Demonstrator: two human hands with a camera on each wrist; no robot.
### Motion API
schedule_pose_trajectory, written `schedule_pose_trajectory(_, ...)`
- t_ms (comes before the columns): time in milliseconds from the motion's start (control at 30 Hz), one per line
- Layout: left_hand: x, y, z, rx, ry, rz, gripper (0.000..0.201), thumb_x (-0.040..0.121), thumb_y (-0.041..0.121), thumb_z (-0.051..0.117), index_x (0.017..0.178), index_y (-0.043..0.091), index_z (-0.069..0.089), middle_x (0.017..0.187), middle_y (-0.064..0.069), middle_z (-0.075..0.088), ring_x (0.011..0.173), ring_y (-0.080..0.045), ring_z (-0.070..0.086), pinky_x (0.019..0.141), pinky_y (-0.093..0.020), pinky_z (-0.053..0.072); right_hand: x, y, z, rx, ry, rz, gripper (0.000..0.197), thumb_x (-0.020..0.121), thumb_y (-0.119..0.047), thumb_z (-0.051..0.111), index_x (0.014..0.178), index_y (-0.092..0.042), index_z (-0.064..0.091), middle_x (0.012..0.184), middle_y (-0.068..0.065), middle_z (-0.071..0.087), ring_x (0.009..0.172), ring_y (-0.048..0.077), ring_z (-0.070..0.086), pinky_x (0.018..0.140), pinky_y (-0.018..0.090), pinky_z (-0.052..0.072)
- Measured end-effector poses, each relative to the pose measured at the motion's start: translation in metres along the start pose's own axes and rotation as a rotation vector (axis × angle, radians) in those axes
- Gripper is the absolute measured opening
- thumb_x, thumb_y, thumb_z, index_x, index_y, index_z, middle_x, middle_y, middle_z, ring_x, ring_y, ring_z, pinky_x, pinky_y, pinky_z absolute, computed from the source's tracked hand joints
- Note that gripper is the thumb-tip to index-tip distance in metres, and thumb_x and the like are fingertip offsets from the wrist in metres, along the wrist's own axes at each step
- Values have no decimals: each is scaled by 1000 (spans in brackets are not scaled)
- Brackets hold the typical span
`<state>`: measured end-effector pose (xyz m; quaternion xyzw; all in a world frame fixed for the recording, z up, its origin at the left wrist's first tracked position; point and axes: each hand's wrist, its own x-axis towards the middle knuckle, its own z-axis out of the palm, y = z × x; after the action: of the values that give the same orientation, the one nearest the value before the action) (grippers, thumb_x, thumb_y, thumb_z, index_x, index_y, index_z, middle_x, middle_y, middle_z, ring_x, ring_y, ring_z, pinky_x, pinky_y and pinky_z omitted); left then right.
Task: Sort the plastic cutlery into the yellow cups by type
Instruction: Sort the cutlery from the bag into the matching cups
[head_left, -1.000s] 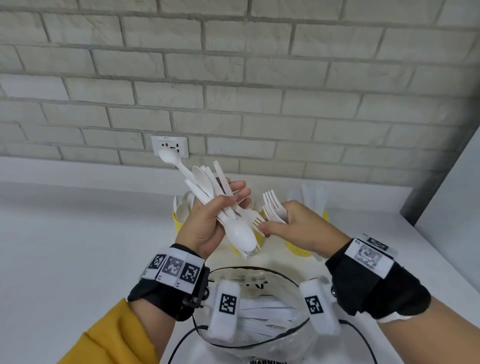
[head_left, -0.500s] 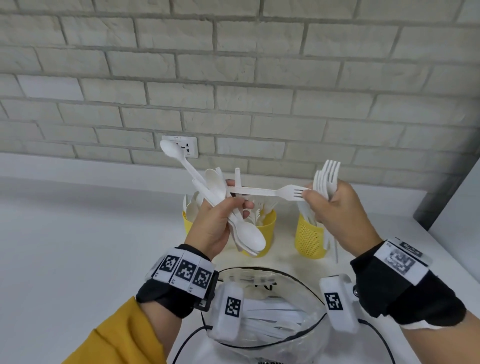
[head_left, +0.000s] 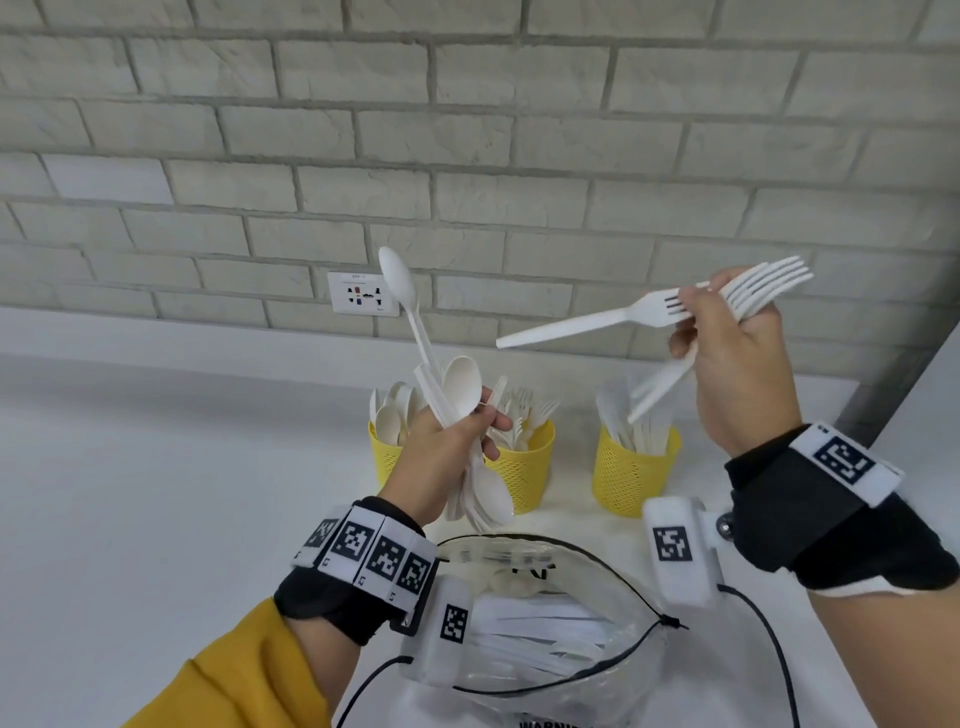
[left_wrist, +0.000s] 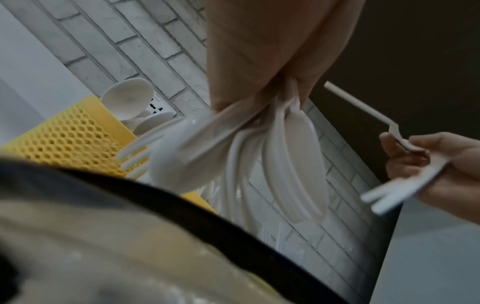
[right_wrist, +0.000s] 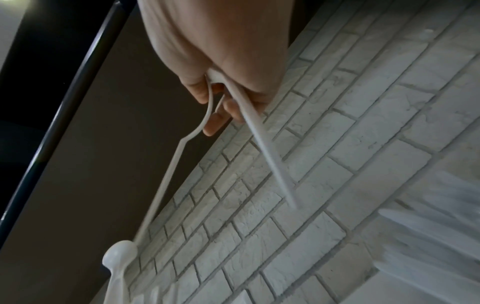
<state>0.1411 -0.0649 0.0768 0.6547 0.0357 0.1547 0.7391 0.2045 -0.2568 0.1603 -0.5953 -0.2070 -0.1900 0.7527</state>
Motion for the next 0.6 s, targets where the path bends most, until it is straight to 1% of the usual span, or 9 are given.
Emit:
schedule_pose_trajectory(100, -3, 2, 3, 46, -65, 2, 15, 93, 7, 51, 85, 18, 57, 74, -1, 65, 54, -15, 50, 60, -30, 42, 10, -3, 12, 57, -11, 5, 21, 93, -7, 44, 77, -19, 39, 79, 2, 50, 77, 16, 58, 78, 31, 55)
schedule_pose_trajectory(167, -5, 4, 5, 77, -107, 17, 16, 93, 8, 51, 84, 19, 57, 77, -1, 65, 56, -15, 50, 60, -30, 43, 15, -6, 19, 138, -66, 12, 21, 95, -4, 39, 78, -17, 38, 85, 6, 54, 89, 24, 62, 85, 35, 56)
schedule_pose_trajectory(233, -6, 5, 4, 97, -131, 28, 13, 93, 10, 51, 85, 18, 58, 79, -2, 65, 57, -15, 50, 60, -29, 43, 17, -11, 24, 170, -115, 15, 22, 96, -4, 36, 79, -17, 36, 90, 9, 62, 87, 25, 67, 79, 33, 57)
schedule_pose_trajectory(267, -6, 6, 3, 104, -140, 28, 11, 93, 11, 51, 86, 17, 58, 80, -2, 66, 57, -14, 51, 60, -28, 44, 19, -13, 25, 173, -117, 11, 23, 96, -3, 35, 78, -17, 35, 87, 9, 65, 82, 24, 69, 77, 33, 57)
schedule_pose_trajectory(333, -6, 6, 1, 121, -156, 25, 9, 94, 12, 51, 88, 17, 57, 81, -2, 66, 58, -13, 51, 59, -26, 44, 23, -15, 25, 192, -88, -28, 24, 93, 0, 35, 77, -18, 34, 68, 4, 64, 71, 23, 69, 76, 37, 55)
schedule_pose_trajectory(400, -7, 7, 2, 124, -172, 27, 10, 94, 11, 51, 88, 17, 57, 79, -1, 65, 57, -14, 51, 60, -28, 43, 26, -15, 24, 219, -39, -78, 23, 91, 0, 37, 79, -19, 36, 54, -5, 50, 52, 16, 59, 64, 36, 54)
schedule_pose_trajectory(467, -8, 6, 4, 135, -183, 22, 14, 94, 9, 50, 86, 17, 58, 76, 0, 65, 57, -15, 49, 63, -31, 42, 25, -13, 26, 183, -51, -95, 17, 93, -6, 44, 85, -20, 41, 48, -10, 38, 39, 8, 39, 43, 24, 44)
schedule_pose_trajectory(533, -9, 5, 9, 175, -202, 14, 16, 94, 9, 50, 85, 18, 59, 75, 2, 64, 58, -16, 47, 64, -31, 41, 16, -12, 33, -3, -167, -76, 7, 89, -15, 57, 87, -21, 53, 43, -12, 37, 35, 5, 31, 36, 18, 33)
schedule_pose_trajectory(600, -9, 4, 16, 250, -235, 31, 14, 94, 12, 50, 84, 16, 59, 75, 4, 64, 58, -15, 47, 64, -29, 41, 3, -7, 44, -211, -323, -29, 8, 82, -19, 68, 87, -19, 63, 44, -11, 35, 37, 6, 29, 37, 19, 28)
